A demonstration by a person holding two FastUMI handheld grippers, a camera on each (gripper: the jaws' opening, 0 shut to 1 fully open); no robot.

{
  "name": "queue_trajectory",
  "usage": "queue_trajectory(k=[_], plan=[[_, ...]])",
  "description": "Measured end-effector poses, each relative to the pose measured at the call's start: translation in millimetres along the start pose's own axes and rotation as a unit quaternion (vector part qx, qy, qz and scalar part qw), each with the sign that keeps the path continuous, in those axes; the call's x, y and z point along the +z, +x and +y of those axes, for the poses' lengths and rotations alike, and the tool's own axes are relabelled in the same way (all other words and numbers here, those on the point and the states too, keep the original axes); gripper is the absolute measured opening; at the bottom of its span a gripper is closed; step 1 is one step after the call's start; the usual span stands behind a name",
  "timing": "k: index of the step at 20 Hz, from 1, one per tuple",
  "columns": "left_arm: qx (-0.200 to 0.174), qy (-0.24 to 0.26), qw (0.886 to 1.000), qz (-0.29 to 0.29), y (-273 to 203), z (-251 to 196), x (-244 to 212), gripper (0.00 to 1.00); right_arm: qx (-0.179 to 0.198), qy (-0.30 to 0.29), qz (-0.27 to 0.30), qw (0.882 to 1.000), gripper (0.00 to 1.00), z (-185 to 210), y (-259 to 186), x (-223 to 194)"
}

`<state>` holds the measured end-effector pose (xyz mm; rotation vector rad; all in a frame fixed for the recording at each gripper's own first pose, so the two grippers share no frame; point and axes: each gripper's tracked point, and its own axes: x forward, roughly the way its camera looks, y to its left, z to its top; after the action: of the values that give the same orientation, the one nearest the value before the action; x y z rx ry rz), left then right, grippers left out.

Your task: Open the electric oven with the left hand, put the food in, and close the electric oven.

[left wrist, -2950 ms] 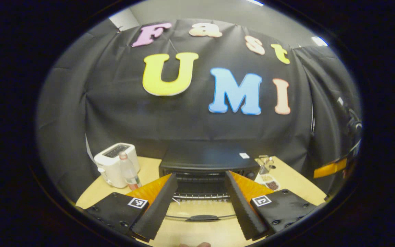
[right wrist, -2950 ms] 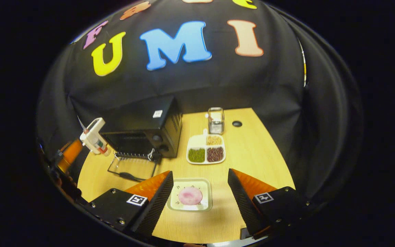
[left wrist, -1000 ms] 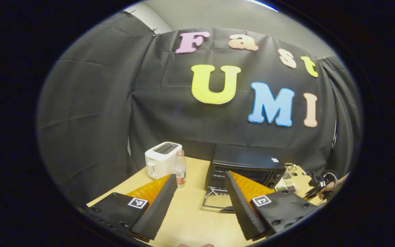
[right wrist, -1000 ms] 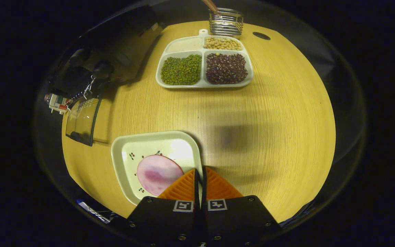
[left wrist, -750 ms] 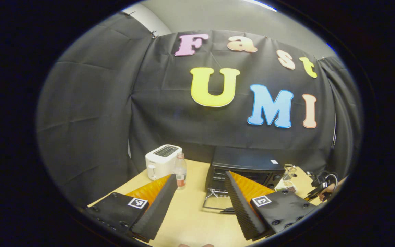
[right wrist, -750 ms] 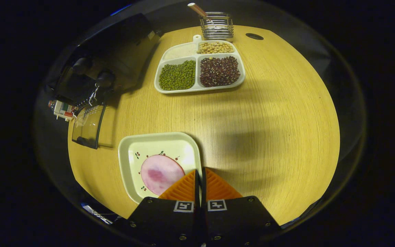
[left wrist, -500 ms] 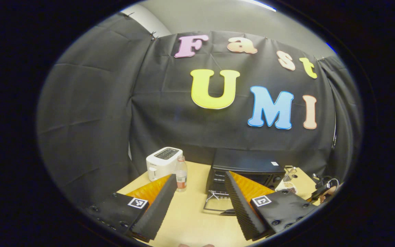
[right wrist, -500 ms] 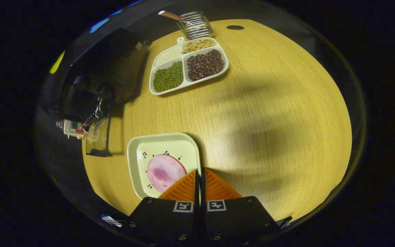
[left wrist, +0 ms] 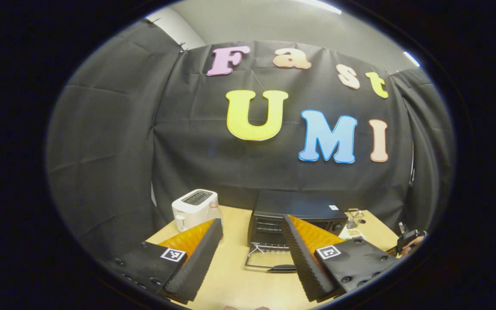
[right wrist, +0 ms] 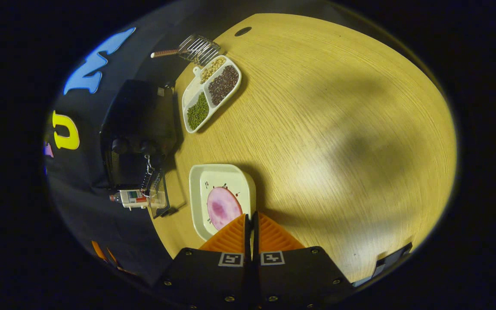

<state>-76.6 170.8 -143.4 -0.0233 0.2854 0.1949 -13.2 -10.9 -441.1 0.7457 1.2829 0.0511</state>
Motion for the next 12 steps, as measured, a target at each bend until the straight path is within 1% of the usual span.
queue_trajectory(k=[2, 5, 7, 10, 12], plan=[[-0.004, 0.000, 1.000, -0.003, -0.1, -0.7, 3.2, 0.93, 0.014, 0.013, -0.006, 1.000, 0.00, 3.2, -3.8, -4.9], [-0.010, -0.002, 1.000, -0.009, -0.9, -1.7, 8.9, 0.90, 0.052, 0.034, -0.019, 0.998, 0.01, 20.2, -9.7, -8.2], [-0.015, -0.004, 1.000, -0.014, -0.6, -2.6, 13.6, 0.99, 0.074, 0.046, -0.028, 0.996, 0.00, 35.4, -10.0, -9.2], [-0.026, -0.002, 0.999, -0.028, -1.3, -3.0, 27.1, 0.99, 0.109, 0.057, -0.049, 0.991, 0.00, 60.1, -19.5, -18.5], [-0.038, -0.001, 0.998, -0.041, -3.2, -5.4, 38.9, 0.99, 0.132, 0.072, -0.055, 0.987, 0.01, 75.4, -26.4, -32.7]])
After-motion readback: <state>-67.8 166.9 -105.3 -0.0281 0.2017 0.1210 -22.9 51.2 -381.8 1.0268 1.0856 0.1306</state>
